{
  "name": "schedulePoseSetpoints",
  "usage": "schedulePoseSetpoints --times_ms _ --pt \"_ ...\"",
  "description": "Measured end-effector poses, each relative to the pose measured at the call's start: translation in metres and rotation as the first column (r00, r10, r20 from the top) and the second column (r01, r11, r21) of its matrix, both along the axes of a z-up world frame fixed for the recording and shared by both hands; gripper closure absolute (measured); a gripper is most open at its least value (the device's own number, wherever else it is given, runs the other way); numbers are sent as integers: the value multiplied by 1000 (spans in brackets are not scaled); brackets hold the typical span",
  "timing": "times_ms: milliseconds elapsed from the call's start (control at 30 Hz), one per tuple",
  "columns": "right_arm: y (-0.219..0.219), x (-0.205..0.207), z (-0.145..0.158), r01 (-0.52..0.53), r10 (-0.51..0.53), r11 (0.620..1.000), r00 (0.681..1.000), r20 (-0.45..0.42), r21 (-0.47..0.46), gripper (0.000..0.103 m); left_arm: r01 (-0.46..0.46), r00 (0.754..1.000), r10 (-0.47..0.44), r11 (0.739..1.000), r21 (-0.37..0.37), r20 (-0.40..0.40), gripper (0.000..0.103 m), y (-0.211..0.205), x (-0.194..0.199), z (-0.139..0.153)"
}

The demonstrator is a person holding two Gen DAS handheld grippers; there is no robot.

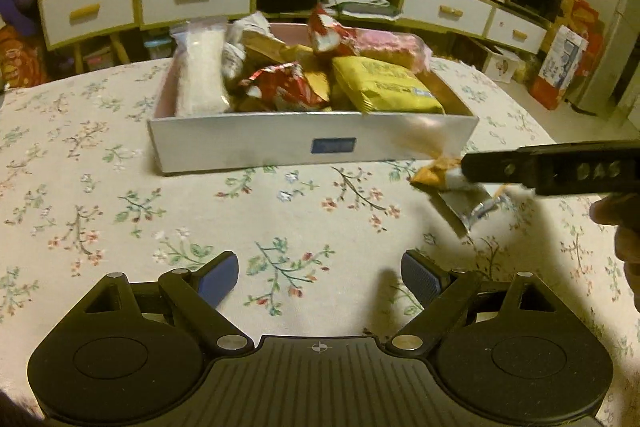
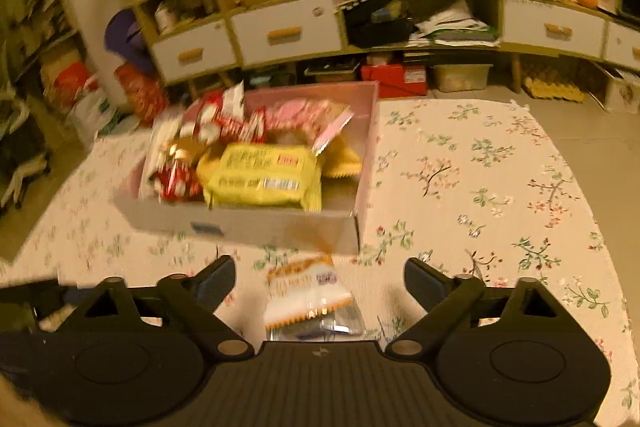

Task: Organize snacks
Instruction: 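Withdraw both open grippers toward the last packs beside the tray, then grasp the white-orange pastry pack with the right gripper while the left grasps the silver packet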

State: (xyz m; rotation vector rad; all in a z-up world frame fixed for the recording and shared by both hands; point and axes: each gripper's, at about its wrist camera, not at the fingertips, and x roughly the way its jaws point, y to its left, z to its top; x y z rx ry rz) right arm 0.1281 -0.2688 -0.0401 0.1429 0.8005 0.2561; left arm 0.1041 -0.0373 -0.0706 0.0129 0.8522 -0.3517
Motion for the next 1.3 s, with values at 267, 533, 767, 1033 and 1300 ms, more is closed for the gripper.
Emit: schedulePoseSetpoints --times_ms 267,533,767,1033,1300 --pt "7 3 -14 -76 76 996 997 -4 -54 66 82 995 -83 996 22 57 13 -21 -3 -3" --pt "15 7 -19 -124 126 988 992 15 -90 85 163 981 -166 986 43 96 13 -38 -4 -4" --pt "-5 3 -12 -103 105 993 994 40 -55 87 264 953 -272 962 75 135 14 -62 -2 -9" --pt "-42 0 -13 -7 7 1000 999 32 -8 87 346 921 -358 933 97 156 16 -93 5 -12" --pt "-57 0 -21 27 -27 1000 1000 15 -6 87 389 902 -401 916 103 159 28 -114 14 -12"
